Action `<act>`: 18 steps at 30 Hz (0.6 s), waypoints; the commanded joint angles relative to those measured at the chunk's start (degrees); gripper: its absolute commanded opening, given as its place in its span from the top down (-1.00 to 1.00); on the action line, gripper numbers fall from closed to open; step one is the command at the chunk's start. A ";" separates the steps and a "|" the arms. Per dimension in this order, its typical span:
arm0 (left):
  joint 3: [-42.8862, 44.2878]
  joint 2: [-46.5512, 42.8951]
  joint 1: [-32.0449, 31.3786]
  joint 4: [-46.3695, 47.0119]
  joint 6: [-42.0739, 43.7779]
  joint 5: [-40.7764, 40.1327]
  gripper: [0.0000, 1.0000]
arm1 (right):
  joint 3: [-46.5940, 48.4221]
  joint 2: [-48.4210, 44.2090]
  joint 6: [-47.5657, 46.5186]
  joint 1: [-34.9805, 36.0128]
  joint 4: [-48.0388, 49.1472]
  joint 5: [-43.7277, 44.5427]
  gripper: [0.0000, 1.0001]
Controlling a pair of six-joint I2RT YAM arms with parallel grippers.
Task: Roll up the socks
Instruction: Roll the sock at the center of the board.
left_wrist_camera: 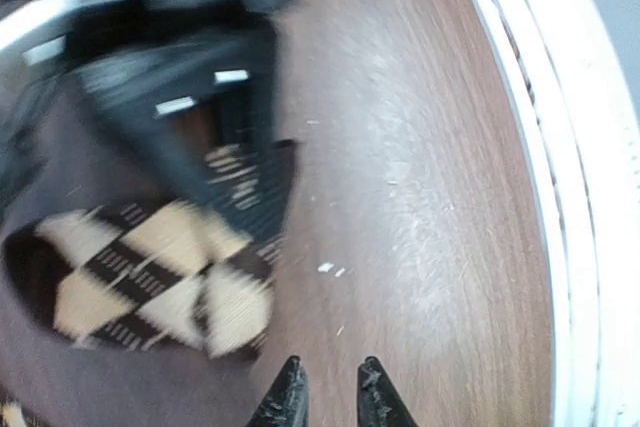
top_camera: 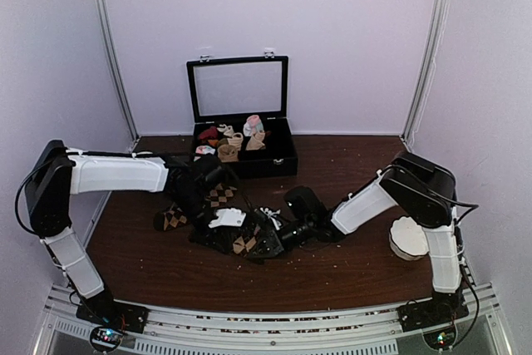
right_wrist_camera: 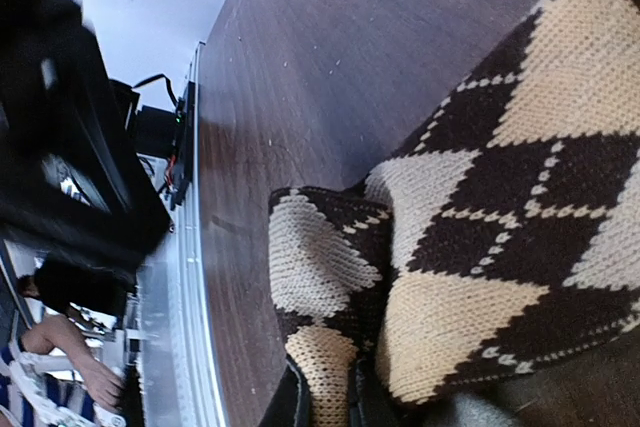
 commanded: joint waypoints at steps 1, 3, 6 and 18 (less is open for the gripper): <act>-0.77 1.95 -4.54 8.05 1.30 -10.47 0.61 | -3.53 6.34 8.87 -1.29 -10.29 3.74 1.00; -0.87 2.65 -5.75 11.25 0.36 -14.03 0.56 | -3.48 6.58 9.82 -1.43 -9.97 3.45 1.00; -1.48 2.90 -7.06 14.12 0.13 -17.06 0.53 | -3.68 6.70 10.81 -1.60 -9.47 3.02 1.00; -3.13 6.09 -9.27 15.11 0.61 -20.94 0.35 | -3.78 6.22 11.33 -2.03 -9.11 2.65 1.00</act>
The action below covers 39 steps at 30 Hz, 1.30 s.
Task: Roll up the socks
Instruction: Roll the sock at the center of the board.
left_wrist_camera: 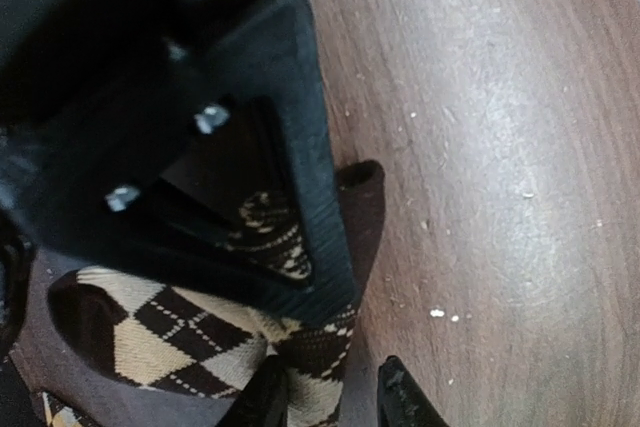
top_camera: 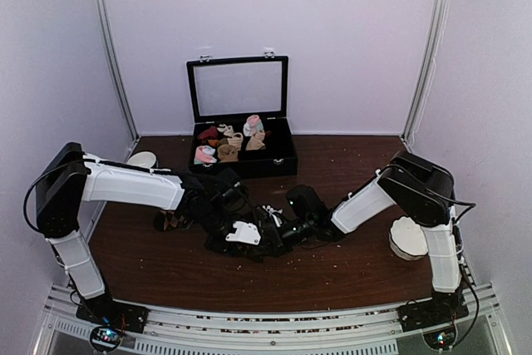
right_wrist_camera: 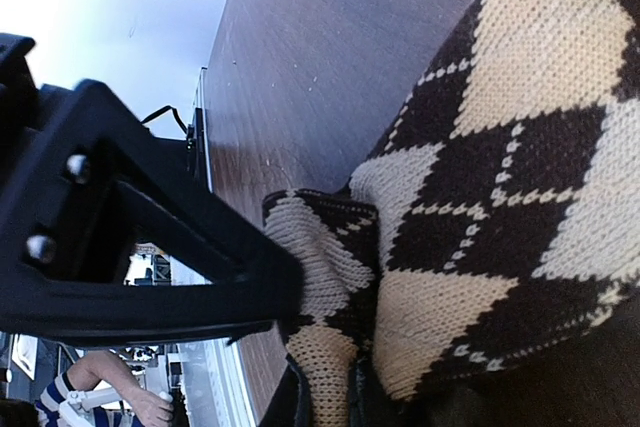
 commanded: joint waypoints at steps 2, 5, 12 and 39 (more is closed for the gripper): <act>-0.09 3.74 -0.18 0.95 0.24 -3.03 0.36 | -4.06 4.90 0.71 -1.00 -11.88 4.57 1.00; 0.66 4.78 -0.16 0.39 0.15 -3.29 0.66 | -4.62 4.51 0.77 -1.10 -11.44 4.83 1.00; 3.03 8.33 -0.03 -2.85 -0.06 -4.28 0.80 | -6.17 1.03 -1.15 -1.18 -11.44 6.80 0.78; 22.58 26.97 8.37 -26.53 -12.27 12.50 1.00 | -33.61 -23.85 -11.41 -1.29 3.18 31.86 0.07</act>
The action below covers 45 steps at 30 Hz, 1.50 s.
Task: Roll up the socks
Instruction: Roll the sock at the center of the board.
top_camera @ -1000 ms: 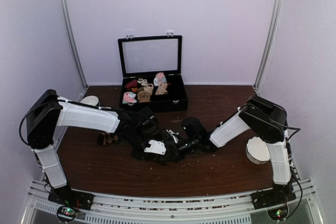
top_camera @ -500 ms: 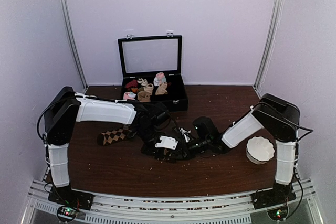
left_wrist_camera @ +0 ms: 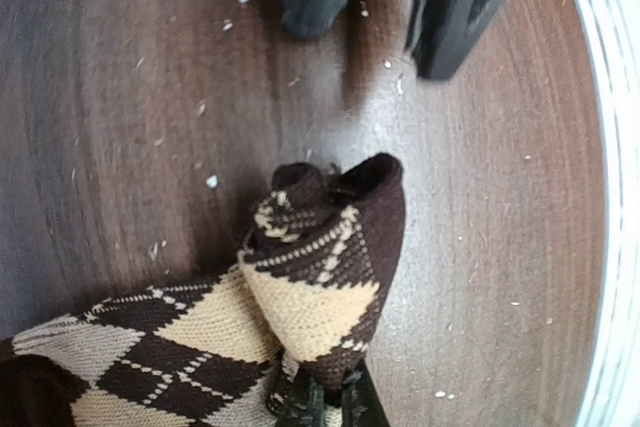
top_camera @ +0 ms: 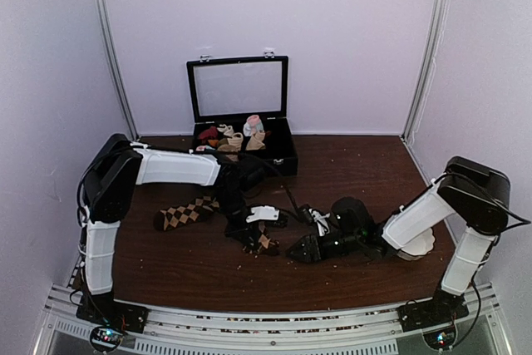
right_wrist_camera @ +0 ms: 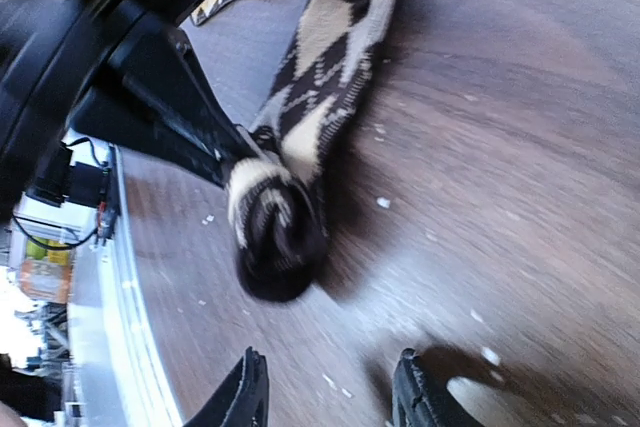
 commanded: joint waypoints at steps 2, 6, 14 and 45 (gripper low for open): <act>-1.47 7.00 3.99 -8.13 -2.48 -1.27 1.00 | -7.66 -4.25 -7.32 0.20 -0.95 13.62 -0.02; 0.36 8.75 5.29 -10.24 -2.48 1.98 1.00 | -12.31 -15.18 -17.12 3.93 0.95 25.21 -1.00; 3.10 11.10 7.64 -13.63 -1.56 7.75 1.00 | -5.73 -16.91 -17.36 3.23 -3.70 32.19 -0.99; 6.08 13.92 8.39 -21.53 6.11 13.02 1.00 | 22.55 5.84 -75.45 17.23 -21.68 17.65 -0.13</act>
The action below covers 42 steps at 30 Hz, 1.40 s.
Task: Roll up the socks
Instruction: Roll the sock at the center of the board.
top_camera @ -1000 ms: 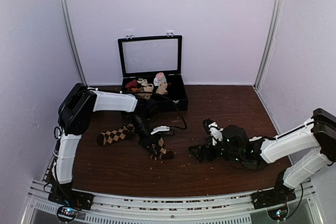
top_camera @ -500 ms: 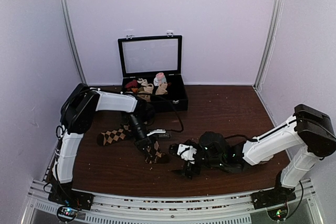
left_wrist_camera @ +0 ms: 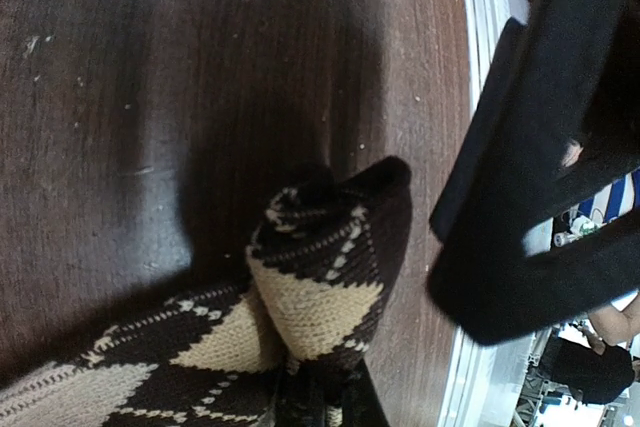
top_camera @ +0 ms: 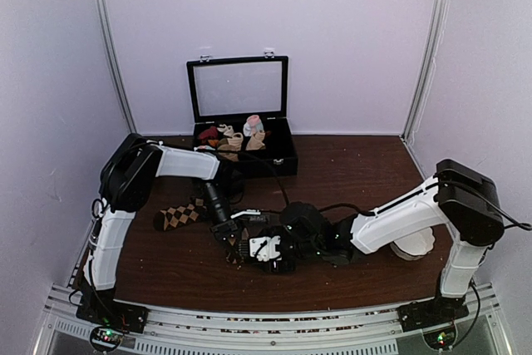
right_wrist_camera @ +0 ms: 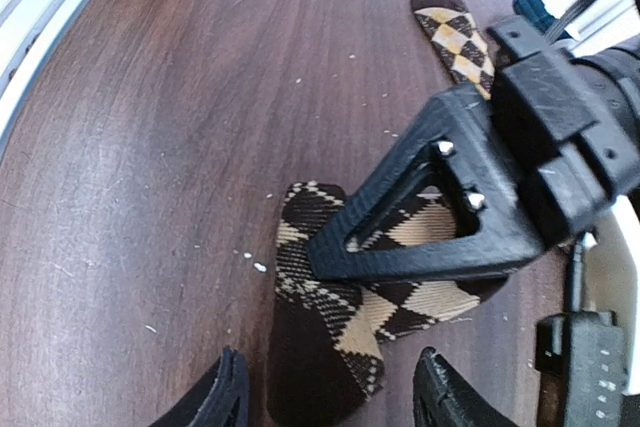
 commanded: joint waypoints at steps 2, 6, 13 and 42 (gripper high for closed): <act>-0.32 2.92 0.02 1.58 1.35 -6.24 1.00 | 2.86 3.11 -3.78 0.25 -5.64 -3.22 -0.10; -0.06 2.85 0.02 1.41 1.65 -6.65 1.00 | 3.92 5.47 -4.90 0.31 -6.93 -2.39 -0.05; 0.91 3.40 0.02 0.85 1.83 -6.92 1.00 | 5.73 8.23 -5.34 0.10 -6.42 -0.80 0.21; 0.06 -6.77 2.77 10.80 -5.90 -19.07 0.86 | 8.81 9.53 5.39 1.65 -22.56 0.28 1.00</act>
